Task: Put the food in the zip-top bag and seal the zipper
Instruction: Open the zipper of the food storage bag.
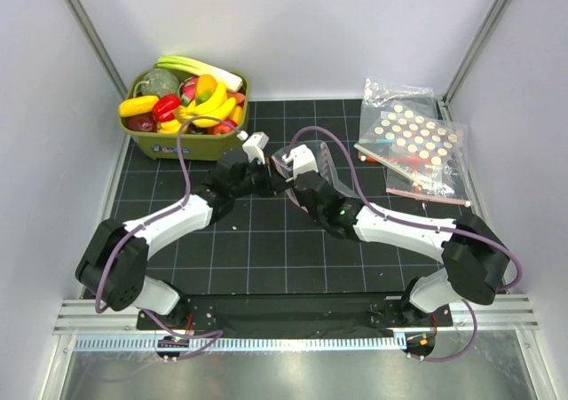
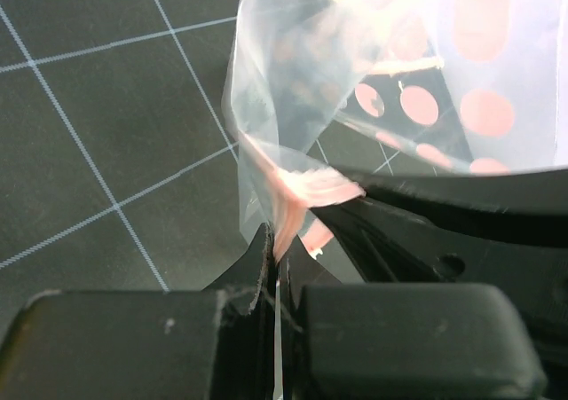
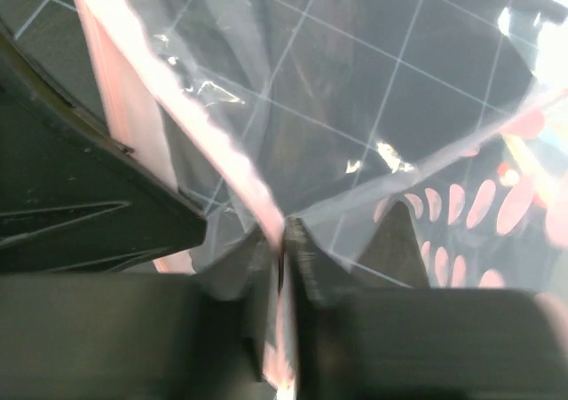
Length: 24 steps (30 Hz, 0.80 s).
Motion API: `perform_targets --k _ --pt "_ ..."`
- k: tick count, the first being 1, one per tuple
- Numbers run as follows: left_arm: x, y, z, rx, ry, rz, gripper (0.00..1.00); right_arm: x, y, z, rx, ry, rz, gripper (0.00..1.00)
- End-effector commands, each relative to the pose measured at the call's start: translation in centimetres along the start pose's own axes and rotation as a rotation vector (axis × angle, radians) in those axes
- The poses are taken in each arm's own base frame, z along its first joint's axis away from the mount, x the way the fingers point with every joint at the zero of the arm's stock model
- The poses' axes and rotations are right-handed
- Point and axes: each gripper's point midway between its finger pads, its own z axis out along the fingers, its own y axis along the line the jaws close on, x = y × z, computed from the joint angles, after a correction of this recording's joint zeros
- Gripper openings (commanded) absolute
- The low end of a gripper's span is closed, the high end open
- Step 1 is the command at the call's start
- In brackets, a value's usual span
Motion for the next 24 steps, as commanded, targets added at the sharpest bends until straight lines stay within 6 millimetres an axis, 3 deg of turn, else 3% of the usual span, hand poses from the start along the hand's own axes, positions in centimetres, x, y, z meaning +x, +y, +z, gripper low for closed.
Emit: perform_targets --k 1,2,8,14,17,21,24 --pt "-2.4 -1.9 -0.8 0.044 -0.05 0.043 0.0 -2.7 0.4 -0.2 -0.01 -0.067 0.071 0.11" --pt "-2.4 -1.8 -0.8 0.041 -0.049 0.05 0.0 -2.7 0.7 -0.3 -0.02 -0.063 0.086 0.01" --pt "-2.4 -0.5 -0.7 -0.021 -0.047 0.086 0.0 -4.5 0.0 -2.5 -0.041 -0.069 0.182 0.01" --pt "-2.0 1.2 -0.1 -0.1 -0.021 0.101 0.01 -4.9 -6.4 -5.0 0.265 -0.032 0.205 0.01" --pt "-2.0 1.5 0.2 -0.11 -0.01 0.103 0.02 -5.5 -7.8 -6.3 0.308 -0.052 0.216 0.01" --pt "-1.7 1.9 0.5 -0.127 0.01 0.108 0.06 -6.1 -8.7 -7.6 0.326 -0.05 0.205 0.01" --pt "-1.4 2.2 0.8 -0.14 0.036 0.111 0.06 -5.8 -7.9 -7.6 0.279 0.0 0.17 0.01"
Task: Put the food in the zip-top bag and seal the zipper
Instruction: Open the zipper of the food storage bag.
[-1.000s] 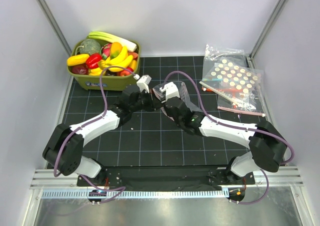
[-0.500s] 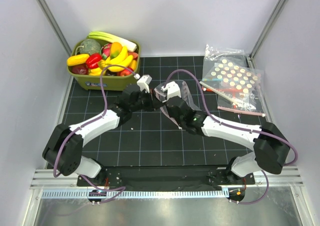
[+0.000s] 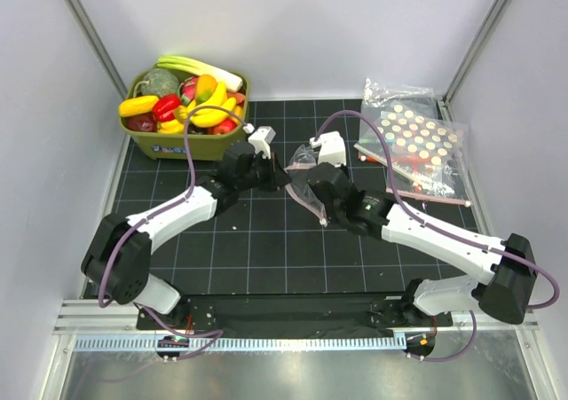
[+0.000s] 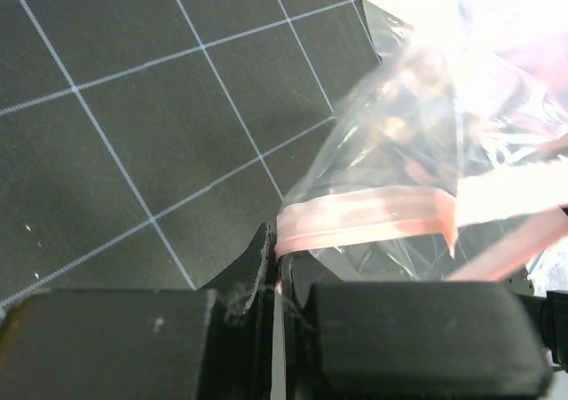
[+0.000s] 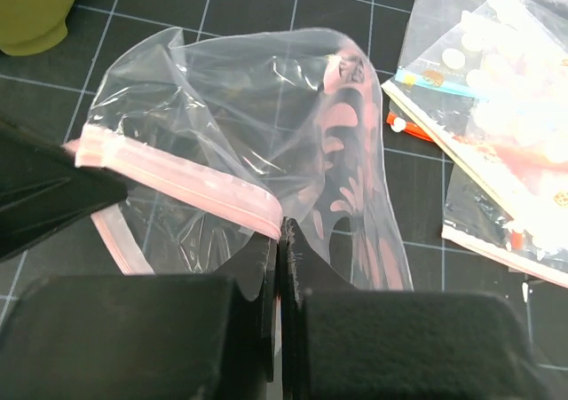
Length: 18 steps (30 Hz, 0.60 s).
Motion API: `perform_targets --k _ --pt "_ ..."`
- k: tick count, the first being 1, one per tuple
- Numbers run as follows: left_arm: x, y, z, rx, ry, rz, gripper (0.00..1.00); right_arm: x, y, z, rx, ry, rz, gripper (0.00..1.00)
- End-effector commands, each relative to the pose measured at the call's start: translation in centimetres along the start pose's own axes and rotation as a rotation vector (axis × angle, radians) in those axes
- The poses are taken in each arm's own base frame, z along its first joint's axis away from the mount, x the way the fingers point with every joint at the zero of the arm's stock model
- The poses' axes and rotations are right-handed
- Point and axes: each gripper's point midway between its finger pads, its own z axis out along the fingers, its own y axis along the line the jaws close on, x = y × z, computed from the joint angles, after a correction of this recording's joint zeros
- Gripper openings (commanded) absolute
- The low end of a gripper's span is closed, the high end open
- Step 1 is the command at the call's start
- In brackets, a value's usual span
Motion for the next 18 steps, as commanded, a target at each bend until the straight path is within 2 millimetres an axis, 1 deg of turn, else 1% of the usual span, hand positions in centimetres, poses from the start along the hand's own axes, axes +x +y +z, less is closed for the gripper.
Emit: perform_targets --k 1,2,3,4,6,7,8,9,10,12,13,15,16,17,18 --pt "0.0 1.4 0.3 -0.058 0.027 0.013 0.06 -2.0 -1.2 -1.1 0.035 -0.002 0.015 0.01" --pt "0.0 1.2 0.3 -0.052 0.03 0.014 0.08 -1.9 -0.6 -1.0 0.008 0.008 0.007 0.01" --pt "0.1 1.1 0.4 -0.047 0.036 0.015 0.08 -1.1 0.7 -0.7 -0.044 0.038 -0.012 0.01" --pt "0.1 1.1 0.4 -0.046 0.037 0.015 0.1 -0.7 1.4 -0.5 -0.067 0.054 -0.023 0.01" --pt "0.3 0.8 0.4 -0.037 0.042 0.022 0.16 -0.1 3.0 -0.1 -0.127 0.084 -0.037 0.01" --pt "0.3 0.7 0.4 -0.036 0.043 0.024 0.19 0.8 4.4 0.4 -0.168 0.118 -0.055 0.01" --pt "0.3 0.6 0.5 -0.033 0.041 0.028 0.22 0.8 5.1 0.5 -0.193 0.127 -0.045 0.01" --pt "0.4 0.6 0.5 -0.031 0.046 0.029 0.23 1.1 5.7 0.4 -0.216 0.143 -0.047 0.01" --pt "0.4 0.5 0.5 -0.029 0.045 0.03 0.25 1.8 6.8 0.4 -0.268 0.171 -0.043 0.01" --pt "0.5 0.4 0.6 -0.025 0.046 0.029 0.33 2.0 7.4 0.6 -0.301 0.186 -0.009 0.01" --pt "0.8 0.4 0.7 -0.019 0.052 0.027 0.38 2.3 8.3 0.3 -0.364 0.208 0.009 0.01" --pt "0.7 0.2 0.8 -0.012 0.047 0.025 0.43 2.4 8.6 0.4 -0.396 0.226 0.046 0.01" --pt "0.9 0.1 0.9 -0.002 0.05 0.021 0.45 2.3 8.3 0.7 -0.403 0.23 0.067 0.01" --pt "1.2 0.1 0.9 -0.001 0.054 0.018 0.5 2.2 8.9 0.4 -0.462 0.231 0.091 0.01" --pt "1.2 -0.1 1.1 0.01 0.049 0.014 0.52 2.2 9.0 0.3 -0.48 0.235 0.115 0.01"
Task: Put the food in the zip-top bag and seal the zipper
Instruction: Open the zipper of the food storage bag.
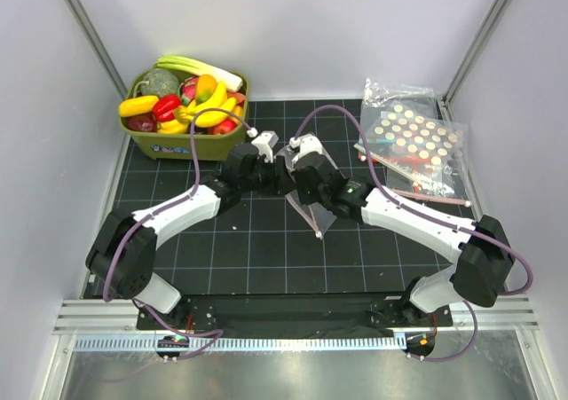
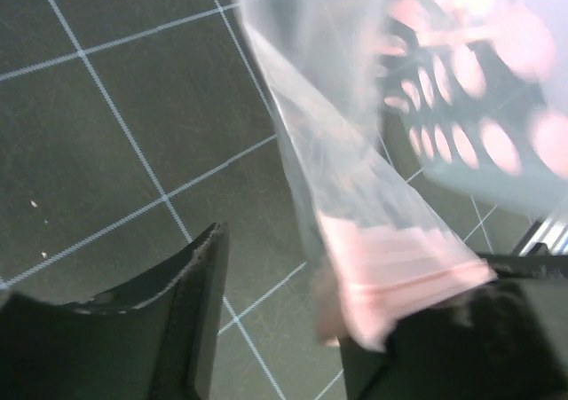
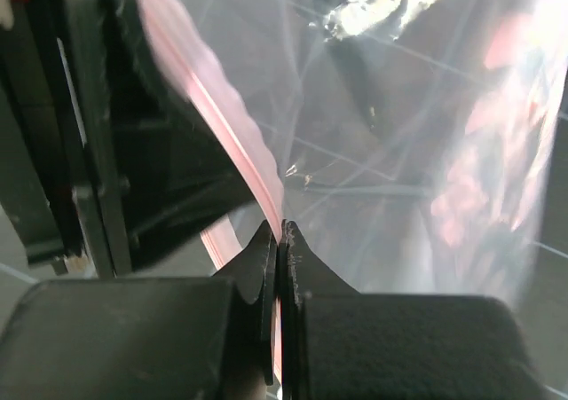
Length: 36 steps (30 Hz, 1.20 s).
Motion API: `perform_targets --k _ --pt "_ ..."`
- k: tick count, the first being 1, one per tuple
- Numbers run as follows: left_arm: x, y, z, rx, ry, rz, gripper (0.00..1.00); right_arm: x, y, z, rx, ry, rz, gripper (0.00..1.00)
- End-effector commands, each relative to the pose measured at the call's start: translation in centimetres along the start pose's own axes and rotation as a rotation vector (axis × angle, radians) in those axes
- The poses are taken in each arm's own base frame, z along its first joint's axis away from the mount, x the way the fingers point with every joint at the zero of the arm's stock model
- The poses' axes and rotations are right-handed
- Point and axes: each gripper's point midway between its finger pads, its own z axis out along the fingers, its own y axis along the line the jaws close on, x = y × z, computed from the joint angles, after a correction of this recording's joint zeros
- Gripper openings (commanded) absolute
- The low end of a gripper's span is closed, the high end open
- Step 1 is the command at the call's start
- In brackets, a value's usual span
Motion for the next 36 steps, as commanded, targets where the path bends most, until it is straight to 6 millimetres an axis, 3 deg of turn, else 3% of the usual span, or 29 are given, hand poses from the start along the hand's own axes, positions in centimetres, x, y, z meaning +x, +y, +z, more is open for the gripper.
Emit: perform_targets --k 1,4,7,10,11,12,16,20,23,24,26,28,30,31,34,36 --pt "-0.6 -1.2 0.4 0.048 -0.029 0.009 0.54 -2.4 1.8 -1.0 -0.174 -0.057 0.12 0.01" --pt "-0.2 -1.4 1.0 0.064 -0.018 0.004 0.56 -2.5 2.2 -1.4 -0.222 -0.074 0.141 0.01" --pt "0.2 -1.6 1.6 0.08 -0.002 0.001 0.51 -2.7 2.4 -1.8 -0.239 -0.096 0.152 0.01" --pt "0.5 -1.6 2.0 0.084 0.017 0.004 0.23 -2.8 2.4 -2.0 -0.246 -0.099 0.146 0.01" --pt "0.3 -1.7 2.0 0.087 0.014 0.01 0.06 -2.7 2.1 -1.9 -0.23 -0.097 0.135 0.14" --pt "0.5 -1.6 2.0 0.085 0.022 0.012 0.0 -2.6 1.8 -1.9 -0.213 -0.096 0.127 0.2" --pt "0.4 -1.3 1.8 0.084 0.016 0.008 0.0 -2.0 -0.3 -1.2 -0.103 -0.09 0.117 0.35" --pt "0.2 -1.2 1.7 0.108 0.009 -0.022 0.0 -2.2 -0.5 -1.6 -0.125 -0.119 0.136 0.47" --pt "0.1 -1.4 1.7 0.117 0.011 -0.026 0.0 -1.9 -0.4 -1.6 -0.143 -0.111 0.117 0.73" --pt "0.1 -1.4 1.7 0.118 0.011 -0.028 0.0 -1.7 -0.6 -1.5 -0.131 -0.104 0.113 0.75" --pt "0.0 -1.3 1.5 0.118 0.009 -0.031 0.0 -1.3 -1.3 -1.2 -0.085 -0.086 0.107 0.74" --pt "-0.2 -1.1 1.2 0.115 0.002 -0.036 0.0 -1.0 -2.5 -0.4 -0.019 -0.083 0.117 0.59" --pt "-0.2 -1.1 1.1 0.118 0.0 -0.043 0.0 -0.3 -3.0 0.0 -0.029 -0.075 0.16 0.49" --pt "-0.1 -1.1 1.1 0.119 0.0 -0.045 0.0 -1.0 -4.0 0.5 -0.032 -0.105 0.21 0.46" --pt "-0.2 -1.2 1.1 0.127 0.0 -0.05 0.0 0.0 -4.7 1.1 -0.115 -0.073 0.286 0.46" --pt "-0.1 -1.2 1.2 0.131 0.002 -0.05 0.0 0.3 -5.8 1.8 -0.077 -0.046 0.27 0.49"
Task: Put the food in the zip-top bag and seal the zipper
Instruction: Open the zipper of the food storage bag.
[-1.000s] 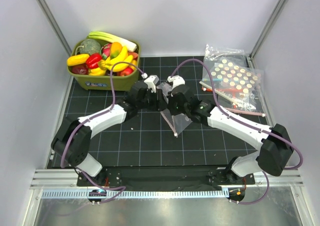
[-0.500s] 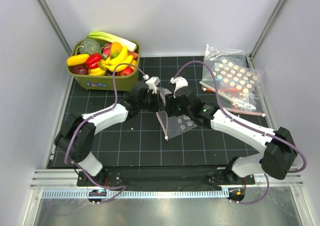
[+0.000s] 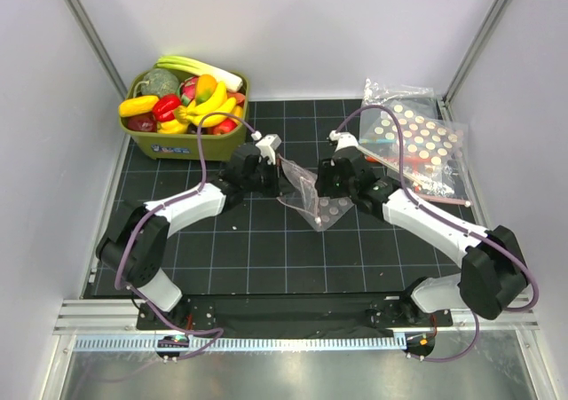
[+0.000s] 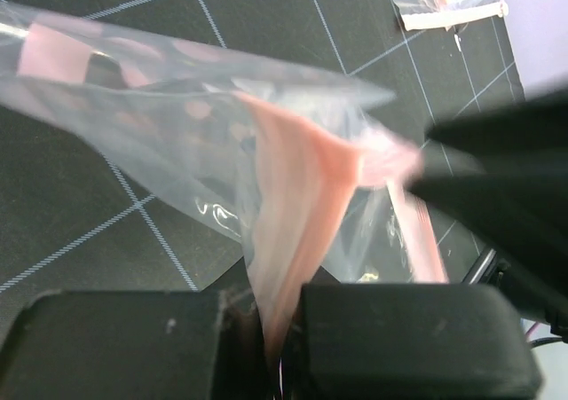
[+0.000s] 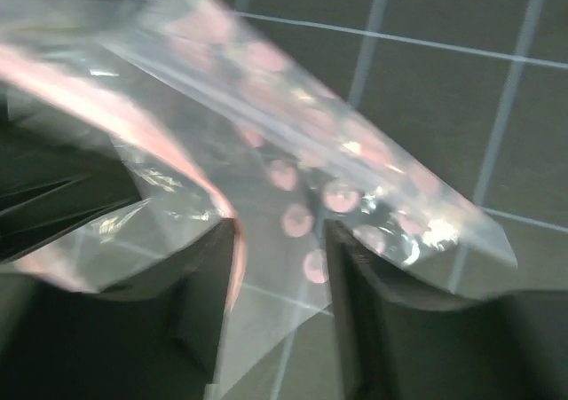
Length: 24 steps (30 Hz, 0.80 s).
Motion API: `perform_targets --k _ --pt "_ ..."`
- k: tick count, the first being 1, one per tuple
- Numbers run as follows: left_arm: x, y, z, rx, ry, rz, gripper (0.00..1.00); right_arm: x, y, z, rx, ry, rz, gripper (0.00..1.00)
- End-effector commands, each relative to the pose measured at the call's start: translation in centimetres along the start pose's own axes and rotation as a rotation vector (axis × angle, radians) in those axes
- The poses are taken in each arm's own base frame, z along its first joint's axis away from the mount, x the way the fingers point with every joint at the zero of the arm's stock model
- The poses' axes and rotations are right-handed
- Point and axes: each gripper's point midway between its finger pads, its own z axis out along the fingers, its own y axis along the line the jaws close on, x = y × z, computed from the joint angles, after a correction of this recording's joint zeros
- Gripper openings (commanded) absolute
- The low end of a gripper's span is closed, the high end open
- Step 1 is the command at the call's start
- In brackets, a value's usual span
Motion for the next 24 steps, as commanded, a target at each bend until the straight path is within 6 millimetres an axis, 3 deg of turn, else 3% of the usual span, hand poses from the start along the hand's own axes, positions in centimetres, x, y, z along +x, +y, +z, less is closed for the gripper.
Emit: perform_targets --k 1,2,3,6,10,11,16,24 --pt "-1.6 -1.5 -0.7 0.059 -0.048 0.009 0.0 -1.0 -0.3 0.3 -0.017 -0.007 0.022 0.54" --pt "-1.5 -1.5 -0.7 0.058 -0.044 0.007 0.0 -1.0 -0.7 0.6 0.005 -0.006 0.016 0.66" --pt "-1.5 -1.5 -0.7 0.062 -0.044 0.007 0.0 -0.9 -1.1 0.8 0.027 -0.006 0.012 0.68" --pt "-1.5 -1.6 -0.7 0.066 -0.043 0.004 0.0 -1.2 -1.6 0.9 0.043 -0.047 0.012 0.71" --pt "-1.4 -1.3 -0.6 0.065 -0.038 -0.001 0.0 -3.0 -1.4 -0.6 0.012 -0.144 0.03 0.76" --pt "-1.4 -1.4 -0.6 0.066 -0.039 -0.003 0.0 -3.8 -1.1 -1.7 -0.009 -0.186 0.038 0.77" --pt "-1.2 -1.1 -0.3 0.072 -0.028 -0.012 0.0 -4.5 -1.5 -3.2 -0.022 -0.242 0.044 0.81" --pt "-1.4 -1.2 -0.4 0.067 -0.032 -0.003 0.0 -3.5 2.3 -3.0 -0.227 -0.163 -0.011 0.8"
